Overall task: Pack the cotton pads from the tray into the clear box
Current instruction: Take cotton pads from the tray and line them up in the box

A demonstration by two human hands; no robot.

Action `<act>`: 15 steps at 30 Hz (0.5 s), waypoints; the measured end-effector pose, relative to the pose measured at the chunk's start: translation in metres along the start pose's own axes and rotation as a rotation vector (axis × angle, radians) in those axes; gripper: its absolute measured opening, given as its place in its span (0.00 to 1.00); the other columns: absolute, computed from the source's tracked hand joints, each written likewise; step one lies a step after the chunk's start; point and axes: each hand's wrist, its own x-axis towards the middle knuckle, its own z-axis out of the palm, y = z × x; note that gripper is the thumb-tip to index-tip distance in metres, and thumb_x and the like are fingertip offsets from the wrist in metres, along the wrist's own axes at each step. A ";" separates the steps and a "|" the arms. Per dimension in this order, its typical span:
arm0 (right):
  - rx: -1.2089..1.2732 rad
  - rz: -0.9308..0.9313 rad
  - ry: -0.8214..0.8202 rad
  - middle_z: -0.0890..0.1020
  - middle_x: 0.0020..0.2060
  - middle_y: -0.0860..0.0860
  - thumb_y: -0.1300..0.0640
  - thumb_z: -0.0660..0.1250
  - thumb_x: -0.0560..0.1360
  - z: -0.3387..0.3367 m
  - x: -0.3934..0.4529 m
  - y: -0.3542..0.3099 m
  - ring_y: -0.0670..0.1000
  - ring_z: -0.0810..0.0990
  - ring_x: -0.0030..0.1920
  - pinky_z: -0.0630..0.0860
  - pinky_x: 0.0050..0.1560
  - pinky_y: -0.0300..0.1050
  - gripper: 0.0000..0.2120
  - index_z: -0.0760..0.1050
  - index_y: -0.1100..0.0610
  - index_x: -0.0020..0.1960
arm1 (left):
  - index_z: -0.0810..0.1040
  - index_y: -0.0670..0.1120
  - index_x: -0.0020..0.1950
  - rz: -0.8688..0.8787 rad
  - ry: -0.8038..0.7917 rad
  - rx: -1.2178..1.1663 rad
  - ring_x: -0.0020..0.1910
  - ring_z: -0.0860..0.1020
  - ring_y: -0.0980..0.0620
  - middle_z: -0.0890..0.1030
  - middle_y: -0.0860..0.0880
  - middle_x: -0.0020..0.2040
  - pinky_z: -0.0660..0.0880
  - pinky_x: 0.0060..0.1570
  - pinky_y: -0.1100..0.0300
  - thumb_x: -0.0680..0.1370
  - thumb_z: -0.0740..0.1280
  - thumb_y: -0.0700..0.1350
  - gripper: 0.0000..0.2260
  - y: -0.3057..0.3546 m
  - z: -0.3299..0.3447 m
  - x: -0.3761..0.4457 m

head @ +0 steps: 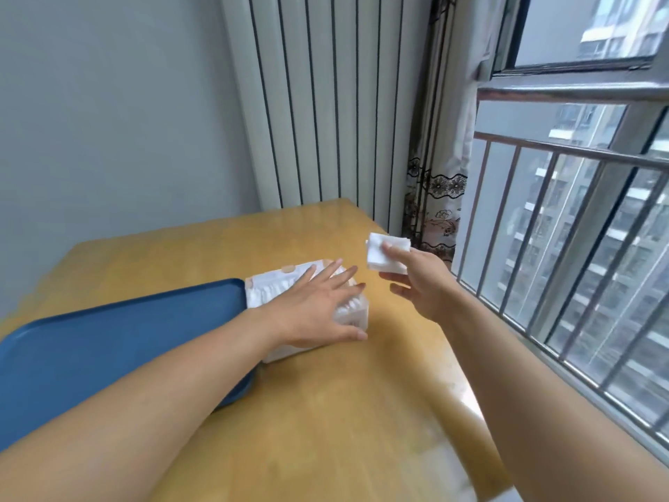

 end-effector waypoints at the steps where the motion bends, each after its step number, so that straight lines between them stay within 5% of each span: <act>1: 0.012 0.007 -0.008 0.86 0.50 0.50 0.49 0.71 0.78 -0.001 0.000 0.002 0.52 0.84 0.50 0.73 0.46 0.45 0.10 0.81 0.52 0.56 | 0.51 0.58 0.83 0.003 -0.015 0.004 0.80 0.34 0.57 0.42 0.57 0.84 0.34 0.79 0.51 0.78 0.61 0.69 0.38 -0.001 0.002 -0.003; 7: 0.022 0.026 -0.017 0.85 0.51 0.51 0.49 0.72 0.77 -0.001 0.000 0.011 0.51 0.84 0.49 0.74 0.45 0.45 0.15 0.80 0.54 0.61 | 0.65 0.57 0.76 0.044 0.077 0.046 0.81 0.38 0.59 0.48 0.56 0.84 0.37 0.80 0.50 0.77 0.63 0.69 0.30 -0.013 0.002 -0.008; 15: 0.011 0.016 -0.002 0.85 0.53 0.53 0.49 0.72 0.78 -0.002 0.001 0.005 0.51 0.84 0.49 0.74 0.45 0.45 0.16 0.79 0.55 0.62 | 0.70 0.58 0.68 0.109 0.079 -0.031 0.82 0.41 0.56 0.55 0.52 0.83 0.37 0.80 0.48 0.74 0.70 0.67 0.27 0.008 -0.004 0.011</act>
